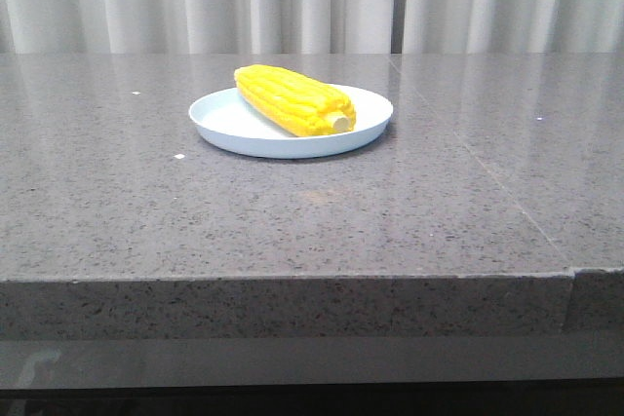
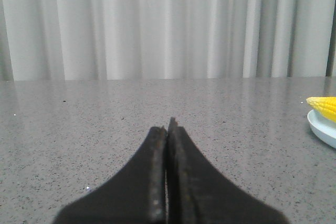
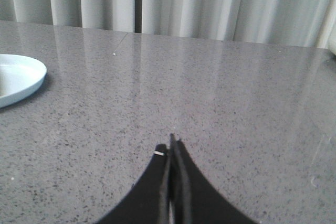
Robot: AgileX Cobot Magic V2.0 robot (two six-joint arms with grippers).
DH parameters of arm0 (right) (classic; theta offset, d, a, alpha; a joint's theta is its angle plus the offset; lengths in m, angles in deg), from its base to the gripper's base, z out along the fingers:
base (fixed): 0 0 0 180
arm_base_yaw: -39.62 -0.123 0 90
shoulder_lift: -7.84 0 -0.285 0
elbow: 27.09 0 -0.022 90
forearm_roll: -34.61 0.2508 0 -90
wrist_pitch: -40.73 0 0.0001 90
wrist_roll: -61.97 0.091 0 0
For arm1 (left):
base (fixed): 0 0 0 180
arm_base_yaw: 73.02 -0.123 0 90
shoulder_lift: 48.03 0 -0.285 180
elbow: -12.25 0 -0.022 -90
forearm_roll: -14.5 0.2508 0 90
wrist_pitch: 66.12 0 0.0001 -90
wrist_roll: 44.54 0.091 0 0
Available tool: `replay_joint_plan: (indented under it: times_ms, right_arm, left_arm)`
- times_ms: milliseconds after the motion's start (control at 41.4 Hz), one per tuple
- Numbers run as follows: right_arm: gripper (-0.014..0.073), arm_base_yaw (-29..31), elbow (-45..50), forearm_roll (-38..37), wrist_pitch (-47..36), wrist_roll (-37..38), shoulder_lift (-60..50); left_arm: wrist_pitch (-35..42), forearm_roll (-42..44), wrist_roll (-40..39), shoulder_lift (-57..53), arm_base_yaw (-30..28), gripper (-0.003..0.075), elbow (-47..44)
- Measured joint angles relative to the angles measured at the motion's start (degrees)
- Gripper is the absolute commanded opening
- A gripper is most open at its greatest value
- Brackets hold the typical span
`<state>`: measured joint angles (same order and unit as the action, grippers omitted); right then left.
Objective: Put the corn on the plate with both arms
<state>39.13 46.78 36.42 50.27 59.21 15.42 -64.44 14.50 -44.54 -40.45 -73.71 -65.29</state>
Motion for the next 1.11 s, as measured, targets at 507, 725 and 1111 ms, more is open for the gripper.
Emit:
replay_joint_plan:
  times_ms: [507, 725, 1111]
  right_arm:
    - [-0.0068, 0.7, 4.9, 0.5, -6.3, 0.9, -0.4]
    - [-0.0068, 0.7, 4.9, 0.5, -6.6, 4.8, -0.4]
    - [-0.0068, 0.7, 4.9, 0.5, -6.6, 5.3, -0.4]
  left_arm:
    - [0.0, 0.0, 0.0, 0.0, 0.0, -0.002, 0.0]
    - [0.0, 0.0, 0.0, 0.0, 0.0, -0.002, 0.0]
    - [0.0, 0.0, 0.0, 0.0, 0.0, -0.002, 0.0]
